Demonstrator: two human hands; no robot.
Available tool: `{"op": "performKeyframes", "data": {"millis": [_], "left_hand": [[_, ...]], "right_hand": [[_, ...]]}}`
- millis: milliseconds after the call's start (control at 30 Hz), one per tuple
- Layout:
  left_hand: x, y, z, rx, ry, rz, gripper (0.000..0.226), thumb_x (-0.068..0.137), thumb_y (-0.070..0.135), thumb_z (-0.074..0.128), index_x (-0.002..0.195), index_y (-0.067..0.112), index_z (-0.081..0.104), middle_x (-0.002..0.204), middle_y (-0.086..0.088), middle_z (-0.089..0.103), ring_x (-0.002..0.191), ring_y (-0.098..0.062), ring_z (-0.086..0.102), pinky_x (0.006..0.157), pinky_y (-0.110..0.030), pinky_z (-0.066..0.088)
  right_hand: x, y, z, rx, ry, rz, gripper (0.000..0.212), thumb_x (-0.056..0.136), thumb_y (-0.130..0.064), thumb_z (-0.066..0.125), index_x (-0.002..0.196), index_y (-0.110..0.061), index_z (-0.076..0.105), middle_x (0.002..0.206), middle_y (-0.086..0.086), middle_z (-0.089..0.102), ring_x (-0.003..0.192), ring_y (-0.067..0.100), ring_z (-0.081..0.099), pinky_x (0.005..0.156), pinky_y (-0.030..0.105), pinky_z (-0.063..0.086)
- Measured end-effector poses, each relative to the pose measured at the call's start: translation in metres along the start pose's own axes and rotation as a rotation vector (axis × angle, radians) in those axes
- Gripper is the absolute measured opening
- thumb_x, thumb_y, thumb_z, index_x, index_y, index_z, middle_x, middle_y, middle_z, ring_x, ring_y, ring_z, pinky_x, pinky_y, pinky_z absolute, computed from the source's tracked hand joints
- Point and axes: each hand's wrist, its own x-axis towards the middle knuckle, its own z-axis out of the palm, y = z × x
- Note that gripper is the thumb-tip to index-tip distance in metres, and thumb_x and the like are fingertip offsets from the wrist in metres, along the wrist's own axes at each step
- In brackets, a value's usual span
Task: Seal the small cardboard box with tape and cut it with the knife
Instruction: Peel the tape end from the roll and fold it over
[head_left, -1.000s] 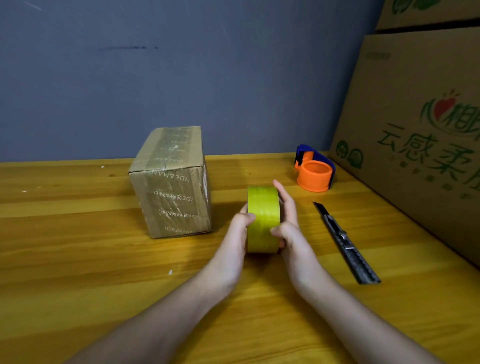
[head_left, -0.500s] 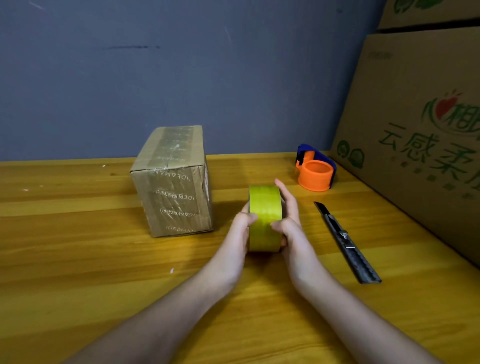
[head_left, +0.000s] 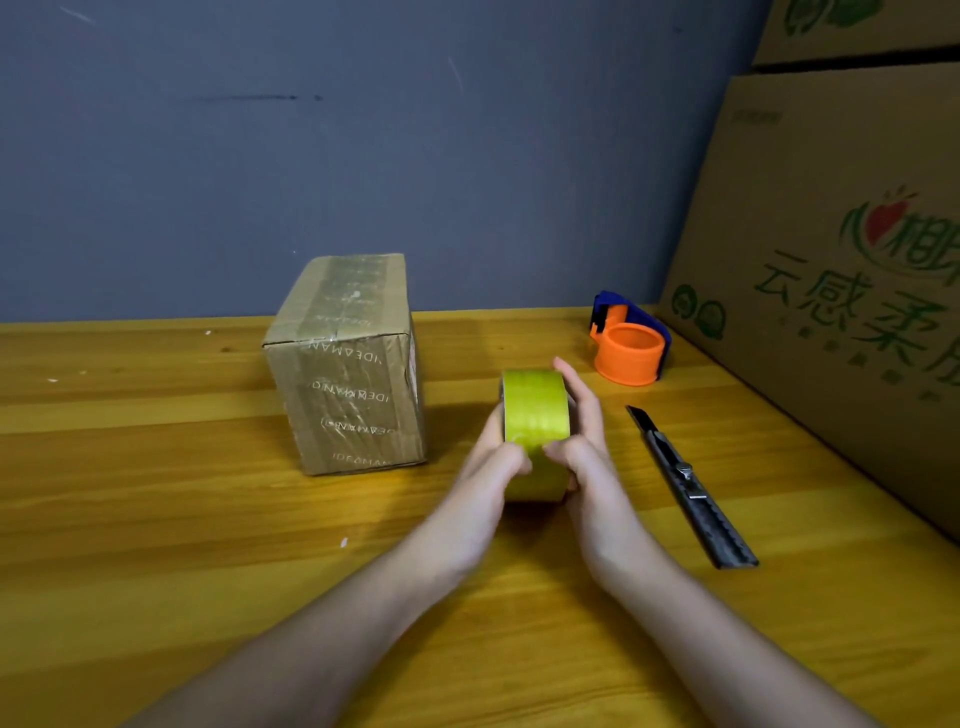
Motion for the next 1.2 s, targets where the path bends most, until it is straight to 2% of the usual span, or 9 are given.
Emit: {"op": "performKeyframes", "data": {"millis": [67,167,267,400,567,667,733,900,1200], "left_hand": [[-0.013,0.002,-0.001,0.11,-0.102,0.065,0.062,0.061,0.008,0.048,0.121,0.024,0.043,0.105,0.017,0.06,0.095,0.009,0.057,0.08,-0.005,0.043],[-0.012,-0.001,-0.006,0.332,-0.079,0.139,0.075,0.057,0.028,0.063,0.128,0.03,0.037,0.114,0.014,0.059,0.101,0.007,0.056,0.089,-0.009,0.042],[-0.008,-0.002,-0.011,0.385,-0.01,0.171,0.065,0.059,0.031,0.07,0.12,0.031,0.046,0.102,0.015,0.062,0.089,0.004,0.057,0.083,-0.015,0.044],[-0.002,0.0,-0.02,0.481,0.05,0.152,0.045,0.06,0.03,0.071,0.103,0.021,0.059,0.089,0.005,0.068,0.079,-0.013,0.062,0.079,-0.041,0.054],[-0.004,0.001,-0.018,0.588,0.069,0.178,0.053,0.053,0.041,0.061,0.104,0.026,0.056,0.092,-0.001,0.067,0.091,-0.029,0.064,0.081,-0.047,0.052],[-0.002,0.0,-0.02,0.559,0.069,0.16,0.047,0.053,0.037,0.062,0.099,0.039,0.054,0.081,0.004,0.065,0.075,-0.029,0.065,0.073,-0.051,0.055],[-0.001,-0.001,-0.02,0.534,0.066,0.157,0.044,0.053,0.035,0.063,0.094,0.047,0.054,0.074,0.008,0.064,0.063,-0.021,0.062,0.069,-0.052,0.056],[0.0,-0.001,-0.02,0.547,0.056,0.145,0.047,0.051,0.036,0.063,0.096,0.036,0.051,0.074,0.001,0.063,0.062,-0.03,0.065,0.06,-0.054,0.056],[-0.002,0.0,-0.022,0.536,0.023,0.149,0.038,0.053,0.033,0.064,0.089,0.034,0.053,0.069,0.004,0.062,0.057,-0.022,0.062,0.057,-0.051,0.056]], "right_hand": [[-0.006,-0.005,-0.003,-0.041,-0.032,0.005,0.081,0.06,-0.033,0.055,0.139,-0.032,0.036,0.128,-0.015,0.053,0.121,0.004,0.05,0.099,0.02,0.042],[-0.004,-0.009,-0.008,-0.224,-0.06,0.017,0.069,0.074,-0.027,0.052,0.141,-0.033,0.034,0.134,-0.017,0.048,0.123,-0.005,0.045,0.1,0.013,0.038],[-0.005,-0.014,-0.013,-0.519,-0.064,-0.166,0.064,0.079,-0.034,0.057,0.14,-0.036,0.036,0.141,-0.017,0.04,0.132,-0.005,0.034,0.108,0.023,0.033],[-0.002,-0.017,-0.016,-0.735,-0.041,-0.416,0.039,0.085,-0.031,0.062,0.123,-0.028,0.059,0.133,-0.01,0.049,0.128,0.007,0.043,0.106,0.028,0.038],[-0.003,-0.016,-0.015,-0.75,-0.036,-0.54,0.024,0.084,-0.025,0.066,0.107,-0.02,0.07,0.118,-0.006,0.059,0.114,0.014,0.054,0.098,0.031,0.042],[-0.003,-0.016,-0.014,-0.764,-0.022,-0.585,0.02,0.083,-0.023,0.068,0.102,-0.018,0.072,0.114,-0.004,0.062,0.111,0.015,0.056,0.096,0.028,0.042],[-0.004,-0.015,-0.013,-0.771,-0.014,-0.606,0.019,0.083,-0.023,0.068,0.1,-0.017,0.073,0.113,-0.004,0.062,0.109,0.015,0.056,0.094,0.027,0.043],[-0.004,-0.015,-0.01,-0.755,0.0,-0.56,0.017,0.083,-0.028,0.066,0.093,-0.017,0.073,0.112,-0.006,0.06,0.107,0.013,0.053,0.084,0.028,0.045],[-0.006,-0.016,-0.008,-0.756,0.007,-0.557,0.012,0.081,-0.027,0.066,0.083,-0.017,0.071,0.105,-0.012,0.053,0.102,0.014,0.052,0.086,0.022,0.04]]}}
